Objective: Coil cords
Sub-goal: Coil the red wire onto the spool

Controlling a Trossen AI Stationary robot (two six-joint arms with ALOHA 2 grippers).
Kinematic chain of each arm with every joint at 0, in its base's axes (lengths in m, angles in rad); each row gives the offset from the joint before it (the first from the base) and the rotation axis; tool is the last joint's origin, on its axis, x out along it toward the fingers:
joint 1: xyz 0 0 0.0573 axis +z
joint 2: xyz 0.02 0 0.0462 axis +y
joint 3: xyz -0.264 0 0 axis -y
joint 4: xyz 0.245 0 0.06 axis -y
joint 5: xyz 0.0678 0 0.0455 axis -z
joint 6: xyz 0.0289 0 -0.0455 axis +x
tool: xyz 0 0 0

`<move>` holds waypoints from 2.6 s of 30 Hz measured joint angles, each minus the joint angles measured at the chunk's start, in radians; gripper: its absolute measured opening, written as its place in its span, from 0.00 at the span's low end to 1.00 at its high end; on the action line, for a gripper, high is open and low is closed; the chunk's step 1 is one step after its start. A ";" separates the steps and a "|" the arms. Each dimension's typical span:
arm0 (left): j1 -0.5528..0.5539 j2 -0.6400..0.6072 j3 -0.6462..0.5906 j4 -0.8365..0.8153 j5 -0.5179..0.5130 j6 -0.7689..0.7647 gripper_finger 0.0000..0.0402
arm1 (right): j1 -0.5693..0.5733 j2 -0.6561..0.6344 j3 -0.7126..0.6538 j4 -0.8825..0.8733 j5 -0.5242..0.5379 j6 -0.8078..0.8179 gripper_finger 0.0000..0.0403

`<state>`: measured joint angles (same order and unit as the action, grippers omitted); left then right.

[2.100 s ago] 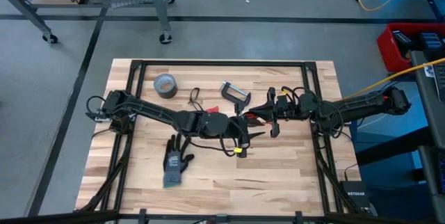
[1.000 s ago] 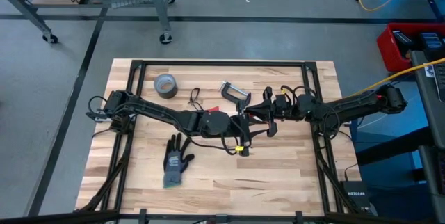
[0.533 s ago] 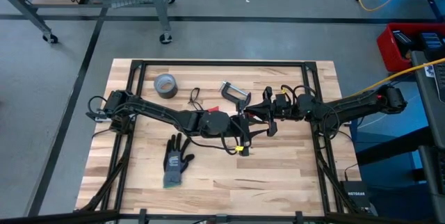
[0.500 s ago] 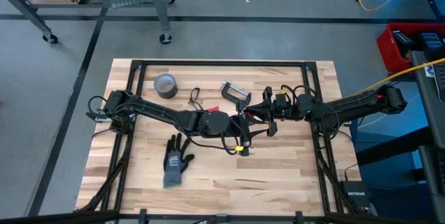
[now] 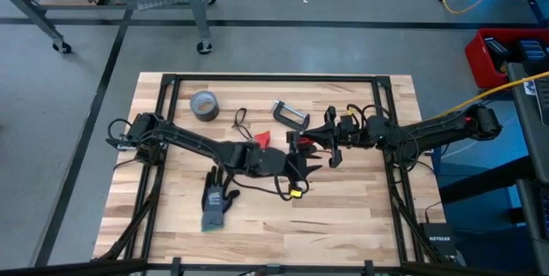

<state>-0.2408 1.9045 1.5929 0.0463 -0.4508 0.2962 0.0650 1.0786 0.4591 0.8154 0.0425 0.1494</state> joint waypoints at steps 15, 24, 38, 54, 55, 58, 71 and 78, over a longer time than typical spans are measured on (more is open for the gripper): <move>-0.004 0.000 0.000 0.056 -0.075 0.014 0.24 | 0.000 0.000 0.000 -0.003 0.009 -0.001 0.01; -0.080 0.000 0.000 -0.059 -0.108 -0.002 0.24 | 0.000 0.000 0.000 -0.003 0.009 -0.024 0.01; -0.073 0.000 0.000 -0.091 -0.192 0.015 0.24 | 0.000 0.000 0.000 -0.002 0.009 -0.024 0.01; -0.048 0.000 0.000 -0.097 -0.152 -0.033 0.23 | 0.000 0.000 0.000 0.007 0.010 -0.024 0.01; -0.046 0.000 0.000 -0.097 -0.152 -0.035 0.23 | 0.000 0.000 0.000 0.008 0.010 -0.024 0.01; -0.046 0.000 0.000 -0.120 -0.142 -0.053 0.20 | 0.000 0.000 0.000 0.021 0.010 -0.024 0.01; -0.042 0.000 0.000 -0.135 -0.122 -0.097 0.01 | 0.000 0.000 0.000 0.039 0.010 -0.024 0.01; -0.032 0.000 0.000 -0.110 -0.051 -0.164 0.01 | 0.001 0.000 0.000 0.027 0.062 -0.024 0.01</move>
<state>-0.2724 1.9045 1.5932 -0.0636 -0.5018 0.1325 0.0658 1.0786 0.4591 0.8425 0.1043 0.1254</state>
